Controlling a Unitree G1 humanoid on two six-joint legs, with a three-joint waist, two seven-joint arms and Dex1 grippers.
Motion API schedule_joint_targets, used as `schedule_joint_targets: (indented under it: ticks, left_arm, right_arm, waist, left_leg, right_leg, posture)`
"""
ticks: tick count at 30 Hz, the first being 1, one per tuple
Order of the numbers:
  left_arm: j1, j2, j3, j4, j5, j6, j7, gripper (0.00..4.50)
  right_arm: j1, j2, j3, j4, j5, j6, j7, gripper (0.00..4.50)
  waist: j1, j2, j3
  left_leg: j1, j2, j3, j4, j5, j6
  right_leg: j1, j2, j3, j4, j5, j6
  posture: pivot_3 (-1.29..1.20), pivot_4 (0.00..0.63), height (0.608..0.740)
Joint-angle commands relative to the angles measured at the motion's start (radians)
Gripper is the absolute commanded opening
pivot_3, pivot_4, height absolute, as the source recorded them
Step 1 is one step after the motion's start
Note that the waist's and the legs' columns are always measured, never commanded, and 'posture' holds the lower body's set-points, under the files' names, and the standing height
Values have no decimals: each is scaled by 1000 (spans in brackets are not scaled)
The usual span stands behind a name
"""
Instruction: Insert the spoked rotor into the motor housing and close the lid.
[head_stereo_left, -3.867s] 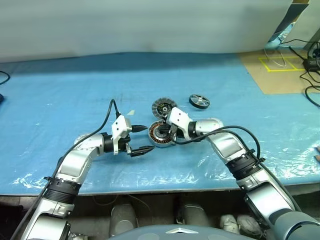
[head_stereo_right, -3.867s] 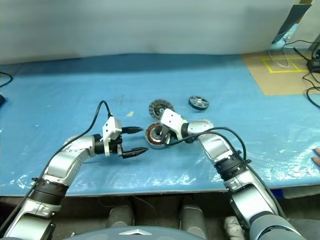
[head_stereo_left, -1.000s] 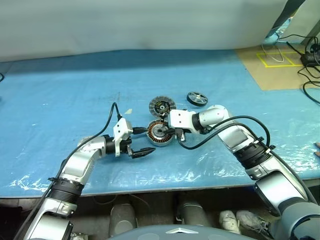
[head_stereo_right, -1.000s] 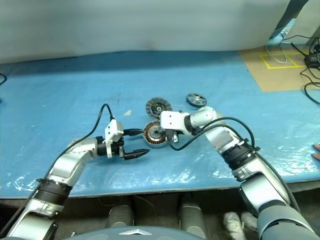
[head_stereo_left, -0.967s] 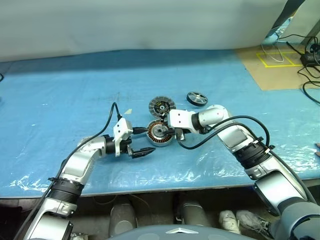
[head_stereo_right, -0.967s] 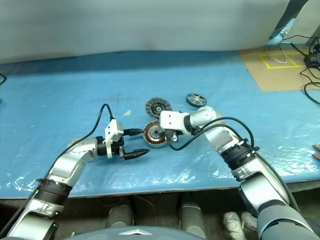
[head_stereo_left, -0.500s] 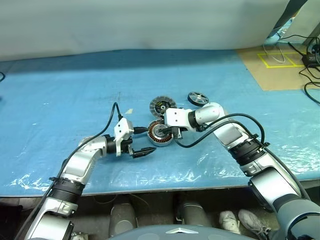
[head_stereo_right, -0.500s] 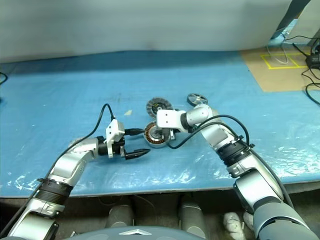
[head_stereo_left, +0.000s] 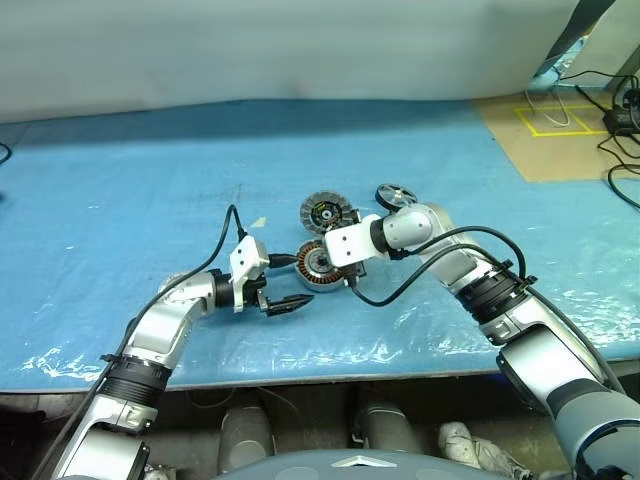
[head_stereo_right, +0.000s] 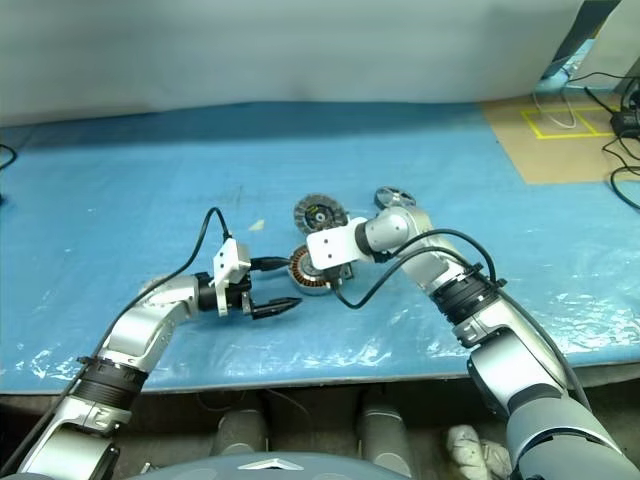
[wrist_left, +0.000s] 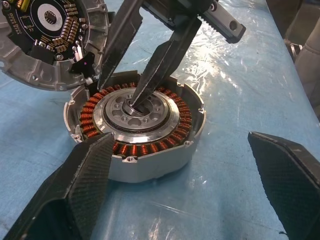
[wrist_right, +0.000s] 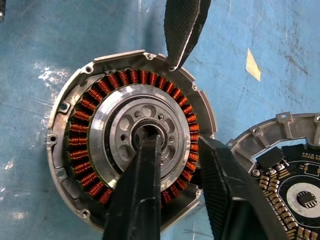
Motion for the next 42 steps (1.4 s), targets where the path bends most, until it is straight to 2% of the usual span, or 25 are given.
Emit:
schedule_joint_targets:
  ticks: [1, 12, 23, 31, 42]
  left_arm:
    - [-12, 6, 13, -2, -5, -21, -12, 4500]
    - [-12, 2, 6, -11, 1, -17, -6, 4500]
    - [-8, 2, 7, 0, 3, -29, -13, 4500]
    - [-7, -8, -5, -11, 11, -26, -1, 4500]
    - [-6, -16, -3, 95, 32, -119, -29, 4500]
  right_arm:
    - [2, 4, -23, 5, 3, -3, -13, 30]
    - [26, 16, -45, 1, 25, 21, -18, 30]
    - [77, 50, -156, -21, 177, 169, -17, 30]
    - [124, 38, -187, -44, 215, 170, -19, 30]
    - [97, 35, -215, -123, 279, 237, 7, 30]
  waist:
    - [0, 0, 0]
    - [-1, 0, 0]
    - [0, 0, 0]
    - [1, 0, 0]
    - [2, 0, 0]
  left_leg:
    - [0, 0, 0, 0, 0, 0]
    - [0, 0, 0, 0, 0, 0]
    - [0, 0, 0, 0, 0, 0]
    - [0, 0, 0, 0, 0, 0]
    - [0, 0, 0, 0, 0, 0]
  right_leg:
    - [0, 0, 0, 0, 0, 0]
    - [0, 0, 0, 0, 0, 0]
    - [0, 0, 0, 0, 0, 0]
    - [0, 0, 0, 0, 0, 0]
    - [0, 0, 0, 0, 0, 0]
  posture:
    - [0, 150, 740]
    - [0, 150, 740]
    - [0, 150, 740]
    - [0, 150, 740]
    - [0, 150, 740]
